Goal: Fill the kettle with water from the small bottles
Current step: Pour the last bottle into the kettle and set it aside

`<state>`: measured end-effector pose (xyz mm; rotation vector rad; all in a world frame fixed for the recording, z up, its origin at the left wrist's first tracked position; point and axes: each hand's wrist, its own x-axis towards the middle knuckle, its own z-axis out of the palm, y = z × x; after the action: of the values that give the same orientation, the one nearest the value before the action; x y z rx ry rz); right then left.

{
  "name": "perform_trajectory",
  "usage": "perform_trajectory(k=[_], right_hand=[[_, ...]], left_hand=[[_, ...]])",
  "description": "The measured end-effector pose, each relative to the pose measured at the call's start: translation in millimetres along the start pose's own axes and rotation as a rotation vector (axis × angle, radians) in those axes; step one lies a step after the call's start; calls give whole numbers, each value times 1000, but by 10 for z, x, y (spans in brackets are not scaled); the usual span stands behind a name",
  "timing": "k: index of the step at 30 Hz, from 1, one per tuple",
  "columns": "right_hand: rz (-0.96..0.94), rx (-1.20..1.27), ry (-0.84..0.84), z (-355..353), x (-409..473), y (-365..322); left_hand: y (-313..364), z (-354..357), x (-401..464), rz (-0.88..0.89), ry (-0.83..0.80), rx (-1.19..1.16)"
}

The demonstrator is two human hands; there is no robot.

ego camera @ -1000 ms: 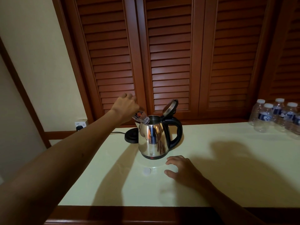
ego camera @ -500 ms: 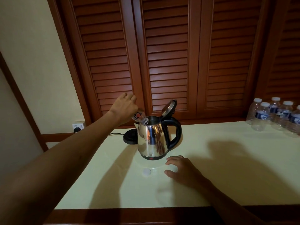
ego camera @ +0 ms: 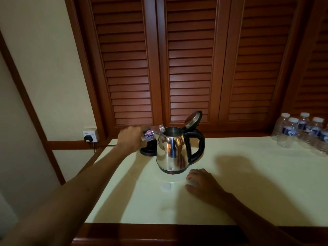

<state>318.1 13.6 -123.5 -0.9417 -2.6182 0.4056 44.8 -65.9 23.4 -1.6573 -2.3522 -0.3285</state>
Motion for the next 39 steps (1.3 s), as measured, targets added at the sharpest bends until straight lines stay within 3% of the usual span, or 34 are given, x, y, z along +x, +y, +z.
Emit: perform_trajectory(k=[4,10,15,23,30,39], right_hand=[[49,-33,-36,-26,84,-101],[93,94,-126,-60,190,-373],[41,153,-190,94,258,-627],[-74,10,-194,197,326,-777],[-223,293,223,-523,778,-1257],[-379,-20,-91,-728,1144,-1683]], left_hand=[[-51,284,-224,-50,-16,-498],[-99,724,-678,-207,-63,-1056],[-144,851,-1014,-225,-101,-1470],[-190,993,-1112,-186,-93,-1606],[-210,1031,-1122,-137,-64,-1541],[-267,1095,-1136,-65,-42,-1485]])
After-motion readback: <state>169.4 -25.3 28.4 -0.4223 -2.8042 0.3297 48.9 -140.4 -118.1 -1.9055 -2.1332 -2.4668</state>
